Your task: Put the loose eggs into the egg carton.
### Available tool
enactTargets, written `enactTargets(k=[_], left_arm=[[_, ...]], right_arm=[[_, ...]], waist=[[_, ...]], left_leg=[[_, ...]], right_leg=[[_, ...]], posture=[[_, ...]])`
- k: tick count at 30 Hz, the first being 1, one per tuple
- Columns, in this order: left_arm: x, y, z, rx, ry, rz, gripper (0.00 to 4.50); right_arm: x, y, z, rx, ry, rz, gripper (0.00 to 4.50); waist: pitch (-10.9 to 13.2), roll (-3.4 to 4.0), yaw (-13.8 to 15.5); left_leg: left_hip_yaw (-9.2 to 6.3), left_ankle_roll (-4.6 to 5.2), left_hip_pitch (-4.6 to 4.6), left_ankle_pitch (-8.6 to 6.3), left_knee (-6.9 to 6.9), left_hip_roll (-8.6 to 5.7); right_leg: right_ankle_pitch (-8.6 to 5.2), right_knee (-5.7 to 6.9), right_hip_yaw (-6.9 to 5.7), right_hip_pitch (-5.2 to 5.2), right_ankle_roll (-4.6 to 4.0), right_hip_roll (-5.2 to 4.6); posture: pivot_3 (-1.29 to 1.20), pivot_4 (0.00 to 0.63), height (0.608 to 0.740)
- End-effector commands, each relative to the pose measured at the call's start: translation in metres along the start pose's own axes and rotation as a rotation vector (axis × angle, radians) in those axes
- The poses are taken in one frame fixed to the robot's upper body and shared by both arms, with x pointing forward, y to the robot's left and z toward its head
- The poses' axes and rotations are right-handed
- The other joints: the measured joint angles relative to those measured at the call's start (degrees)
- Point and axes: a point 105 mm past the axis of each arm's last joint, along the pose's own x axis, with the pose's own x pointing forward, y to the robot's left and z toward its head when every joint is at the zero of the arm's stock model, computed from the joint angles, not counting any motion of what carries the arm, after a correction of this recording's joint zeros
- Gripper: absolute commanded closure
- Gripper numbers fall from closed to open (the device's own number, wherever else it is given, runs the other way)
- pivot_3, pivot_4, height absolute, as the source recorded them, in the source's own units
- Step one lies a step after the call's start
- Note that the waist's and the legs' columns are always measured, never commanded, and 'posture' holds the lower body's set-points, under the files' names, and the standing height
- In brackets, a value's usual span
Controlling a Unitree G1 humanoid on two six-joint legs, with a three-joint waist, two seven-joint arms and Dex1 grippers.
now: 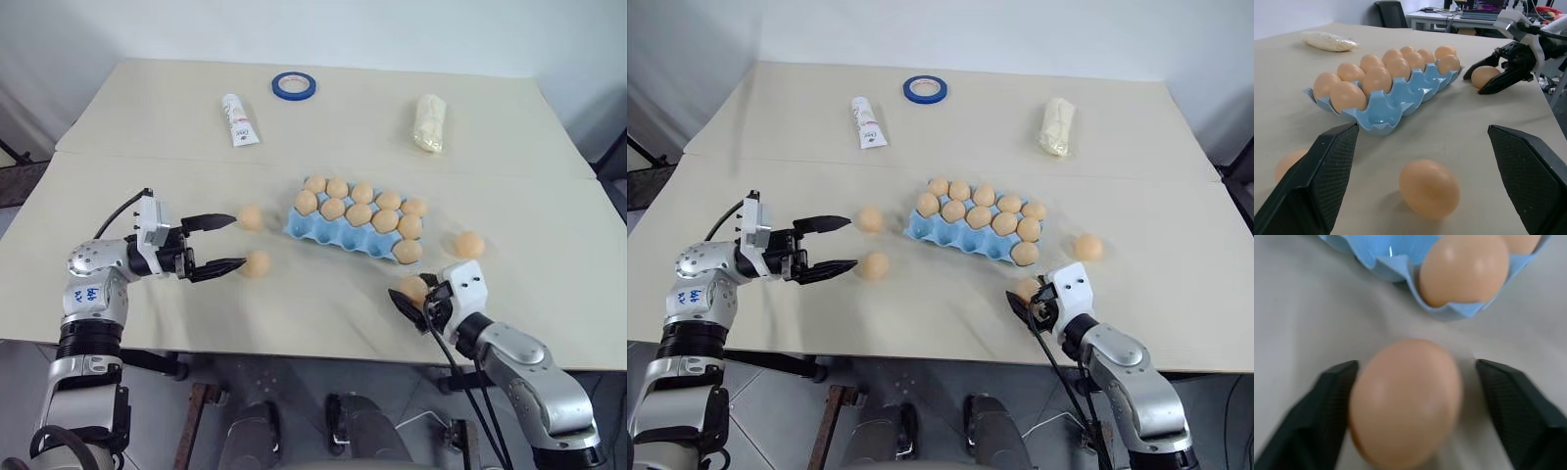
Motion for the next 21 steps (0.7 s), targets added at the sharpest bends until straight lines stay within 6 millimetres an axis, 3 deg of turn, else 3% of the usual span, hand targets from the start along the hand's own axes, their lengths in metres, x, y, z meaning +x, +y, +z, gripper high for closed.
enactTargets(k=[1,3,9,12,15,21], left_arm=[[-0.004,0.001,0.013,0.05,-0.04,0.021,0.0],[-0.004,0.001,0.013,0.052,-0.043,0.027,0.0],[-0.002,-0.001,0.015,0.058,-0.06,0.035,0.0],[0.0,0.0,0.016,0.059,-0.065,0.032,0.0],[0.004,0.0,0.019,0.065,-0.08,0.026,0.0],[0.007,-0.001,0.023,0.071,-0.096,0.012,0.0]], right_arm=[[-0.007,0.001,0.02,-0.01,-0.07,0.016,2.04],[-0.012,0.002,0.024,-0.027,-0.079,0.032,2.61],[-0.025,0.013,0.072,-0.046,-0.229,0.082,2.63],[-0.013,0.017,0.088,-0.053,-0.267,0.097,2.63],[0.014,0.017,0.098,-0.047,-0.298,0.083,2.63],[0.047,0.018,0.096,-0.038,-0.297,0.063,2.63]], waist=[[0.0,0.0,0.01],[0.0,0.0,0.08],[0.0,0.0,-0.11],[0.0,0.0,-0.28],[0.0,0.0,-0.31],[0.0,0.0,-0.09]], left_leg=[[0.0,0.0,0.0,0.0,0.0,0.0],[0.01,0.0,0.0,0.0,0.01,-0.01],[-0.01,-0.01,0.01,0.0,0.01,0.01],[0.0,-0.02,0.06,0.02,0.04,0.01],[-0.01,-0.03,0.08,0.04,0.04,0.02],[-0.01,-0.03,-0.08,0.01,-0.01,0.01]], right_leg=[[0.0,0.0,0.0,0.0,0.01,0.0],[0.0,0.0,0.0,0.0,0.01,-0.01],[0.01,0.03,0.0,0.01,0.01,0.0],[0.01,0.09,0.02,0.02,0.0,0.0],[0.04,0.09,0.0,0.02,-0.04,0.0],[0.01,0.0,-0.03,-0.09,-0.04,-0.01]], posture=[[0.0,0.15,0.74],[0.0,0.15,0.74],[0.0,0.15,0.74],[0.0,0.15,0.74],[0.0,0.15,0.74],[0.0,0.15,0.74]])
